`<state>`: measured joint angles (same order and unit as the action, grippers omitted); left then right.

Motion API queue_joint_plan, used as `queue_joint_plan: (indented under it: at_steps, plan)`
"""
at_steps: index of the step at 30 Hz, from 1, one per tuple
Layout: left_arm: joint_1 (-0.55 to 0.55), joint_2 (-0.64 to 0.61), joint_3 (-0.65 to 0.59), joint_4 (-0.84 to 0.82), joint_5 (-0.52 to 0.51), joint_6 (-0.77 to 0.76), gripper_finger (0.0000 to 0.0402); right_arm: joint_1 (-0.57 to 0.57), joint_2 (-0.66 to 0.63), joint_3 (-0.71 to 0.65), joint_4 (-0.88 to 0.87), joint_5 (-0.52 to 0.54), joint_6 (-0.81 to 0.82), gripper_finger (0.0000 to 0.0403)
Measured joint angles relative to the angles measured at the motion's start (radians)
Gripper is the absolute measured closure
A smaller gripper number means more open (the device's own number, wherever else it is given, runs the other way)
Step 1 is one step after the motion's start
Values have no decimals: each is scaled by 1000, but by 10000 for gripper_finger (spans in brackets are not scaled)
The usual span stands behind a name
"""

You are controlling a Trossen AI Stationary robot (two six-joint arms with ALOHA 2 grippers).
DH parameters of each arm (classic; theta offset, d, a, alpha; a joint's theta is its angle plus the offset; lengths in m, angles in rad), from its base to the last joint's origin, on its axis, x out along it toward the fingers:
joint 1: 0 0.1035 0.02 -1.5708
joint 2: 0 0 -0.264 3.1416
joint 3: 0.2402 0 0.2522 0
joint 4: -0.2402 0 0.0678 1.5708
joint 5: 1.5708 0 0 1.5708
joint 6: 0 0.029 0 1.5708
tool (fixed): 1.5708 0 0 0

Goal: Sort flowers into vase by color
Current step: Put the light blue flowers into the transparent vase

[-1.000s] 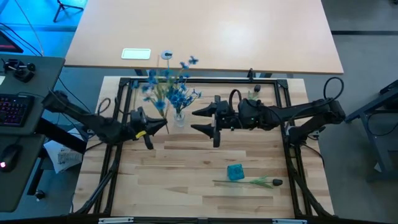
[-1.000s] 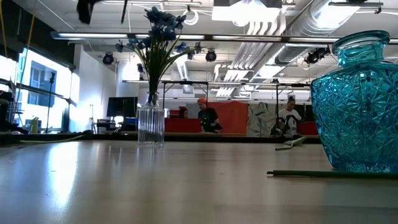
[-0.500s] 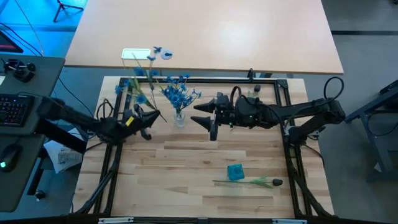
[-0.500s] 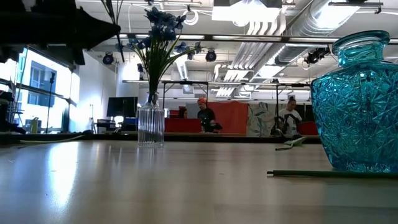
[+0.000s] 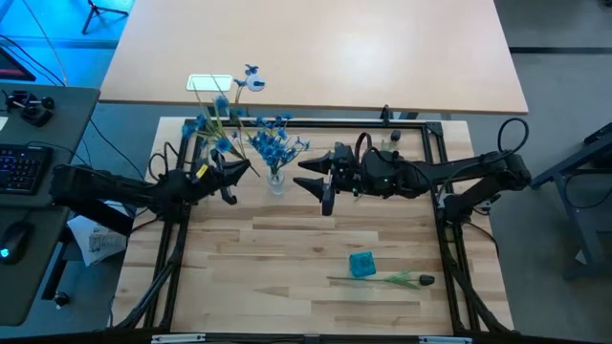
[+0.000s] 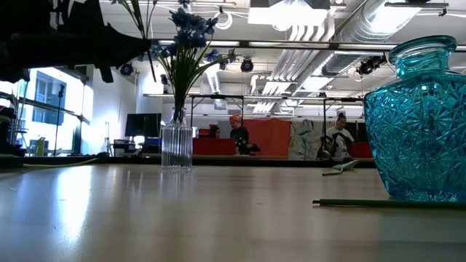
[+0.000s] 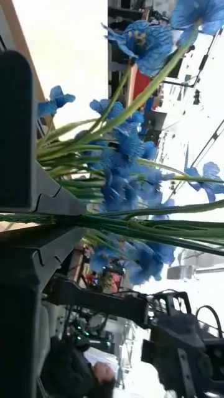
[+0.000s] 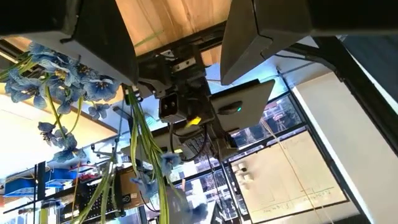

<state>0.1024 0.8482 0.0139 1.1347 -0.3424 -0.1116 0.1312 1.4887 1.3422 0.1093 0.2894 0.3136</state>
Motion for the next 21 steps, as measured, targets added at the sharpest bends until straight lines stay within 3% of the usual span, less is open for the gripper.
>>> queue_joint_plan:
  at_steps: [7, 13, 21]
  plan:
    - [72, 163, 8, 160, 71, -9, 401, 0, 0, -1, 0, 44, -5, 181]
    - [103, 324, 67, 187, 143, 21, 401, 0, 0, -1, 0, 47, 0, 181]
    - [119, 422, 71, 269, 126, 31, 401, 0, 1, -1, -1, 47, -1, 181]
